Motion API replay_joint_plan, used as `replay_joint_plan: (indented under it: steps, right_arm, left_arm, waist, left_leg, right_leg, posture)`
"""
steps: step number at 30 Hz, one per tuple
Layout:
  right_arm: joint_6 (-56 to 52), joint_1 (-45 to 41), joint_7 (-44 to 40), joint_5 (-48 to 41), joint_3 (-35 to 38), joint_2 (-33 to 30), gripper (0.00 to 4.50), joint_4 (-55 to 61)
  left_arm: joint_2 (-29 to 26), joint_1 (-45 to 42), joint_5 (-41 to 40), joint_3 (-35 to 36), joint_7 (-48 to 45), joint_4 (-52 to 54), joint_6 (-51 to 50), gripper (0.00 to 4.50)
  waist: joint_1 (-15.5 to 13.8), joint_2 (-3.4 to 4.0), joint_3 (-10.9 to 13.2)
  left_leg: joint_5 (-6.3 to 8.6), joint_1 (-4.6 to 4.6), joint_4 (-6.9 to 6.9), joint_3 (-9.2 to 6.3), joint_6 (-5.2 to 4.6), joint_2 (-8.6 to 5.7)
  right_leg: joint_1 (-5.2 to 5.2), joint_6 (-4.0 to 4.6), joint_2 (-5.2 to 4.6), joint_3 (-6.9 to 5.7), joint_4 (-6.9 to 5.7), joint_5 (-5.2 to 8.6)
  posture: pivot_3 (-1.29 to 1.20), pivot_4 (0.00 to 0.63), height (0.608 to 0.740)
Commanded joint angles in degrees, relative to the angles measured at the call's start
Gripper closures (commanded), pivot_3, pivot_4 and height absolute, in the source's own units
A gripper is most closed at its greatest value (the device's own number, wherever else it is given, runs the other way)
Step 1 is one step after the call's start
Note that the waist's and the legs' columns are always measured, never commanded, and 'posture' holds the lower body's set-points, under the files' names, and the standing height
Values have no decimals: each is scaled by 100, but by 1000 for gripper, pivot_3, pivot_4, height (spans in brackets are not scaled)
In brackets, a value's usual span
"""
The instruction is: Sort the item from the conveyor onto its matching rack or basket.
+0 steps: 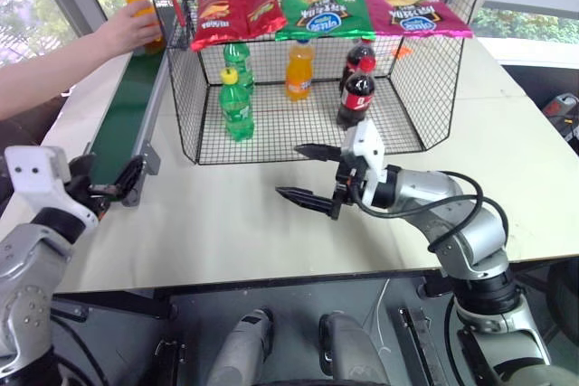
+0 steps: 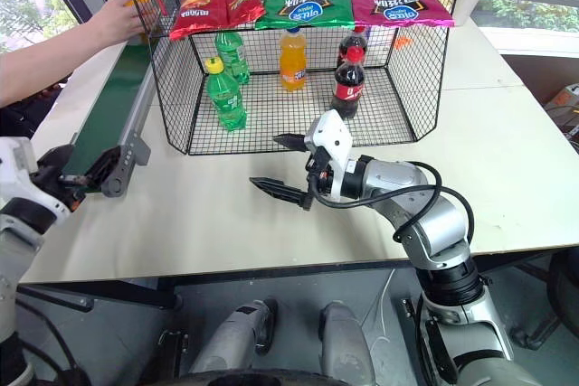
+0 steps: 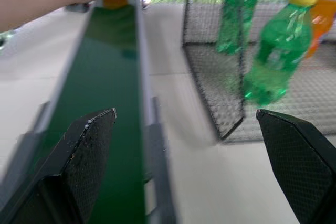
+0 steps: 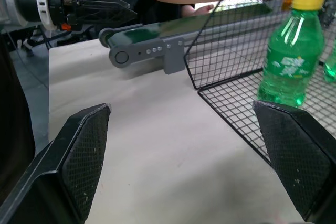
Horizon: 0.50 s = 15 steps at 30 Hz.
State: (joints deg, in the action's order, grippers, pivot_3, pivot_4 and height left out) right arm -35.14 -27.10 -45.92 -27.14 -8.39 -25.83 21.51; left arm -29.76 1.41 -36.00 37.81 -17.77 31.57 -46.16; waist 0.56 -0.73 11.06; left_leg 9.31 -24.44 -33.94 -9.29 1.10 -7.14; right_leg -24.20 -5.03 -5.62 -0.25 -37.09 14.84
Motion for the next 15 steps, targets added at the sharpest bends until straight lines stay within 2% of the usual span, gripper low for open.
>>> replay_joint_plan:
  steps: [1, 15]
  right_arm:
    - [273, -29, -71, 115, -39, -25, 22, -64]
    - [309, 116, -147, 252, -86, -83, 22, -76]
  left_arm:
    - [-78, 85, -78, 219, 18, -3, 108, 0]
    - [-89, 107, 29, 283, 218, -581, 460, 0]
  waist:
    - [-9, 0, 0]
    - [2, -1, 0]
  left_leg:
    - [0, 0, 0, 0, 0, 0]
    - [2, -1, 2, 1, 2, 3]
  right_leg:
    - [0, 0, 0, 0, 1, 0]
    - [-4, 3, 0, 1, 1, 0]
  posture:
    - [0, 150, 739]
    - [0, 150, 739]
